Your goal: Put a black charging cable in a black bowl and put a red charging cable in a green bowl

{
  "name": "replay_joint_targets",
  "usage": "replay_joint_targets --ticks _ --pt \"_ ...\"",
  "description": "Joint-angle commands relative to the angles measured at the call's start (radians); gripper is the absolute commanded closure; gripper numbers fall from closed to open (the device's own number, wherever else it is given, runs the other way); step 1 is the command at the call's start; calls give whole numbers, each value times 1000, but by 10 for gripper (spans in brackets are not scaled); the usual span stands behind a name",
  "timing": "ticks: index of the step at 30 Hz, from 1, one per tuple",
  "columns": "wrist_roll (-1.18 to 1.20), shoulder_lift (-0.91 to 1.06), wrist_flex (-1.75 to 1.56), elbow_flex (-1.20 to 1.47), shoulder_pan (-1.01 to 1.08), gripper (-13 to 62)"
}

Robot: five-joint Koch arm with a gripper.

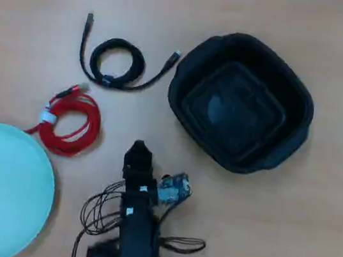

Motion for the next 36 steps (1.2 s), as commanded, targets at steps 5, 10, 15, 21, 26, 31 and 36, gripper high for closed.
replay_joint_targets --ticks 5,10,15,21,26,31,36 --pt "-206 -319 1106 -973 2 225" --pt "-202 -319 1106 -992 -6 223" --pt "-199 -351 1120 -1132 -46 232" --pt "-198 -583 1324 -1503 -95 230" --pt "-198 -833 1474 -1850 -114 228" --pt "-199 -997 1555 -2105 -115 224" --pt "-198 -1088 1562 -2204 -123 221"
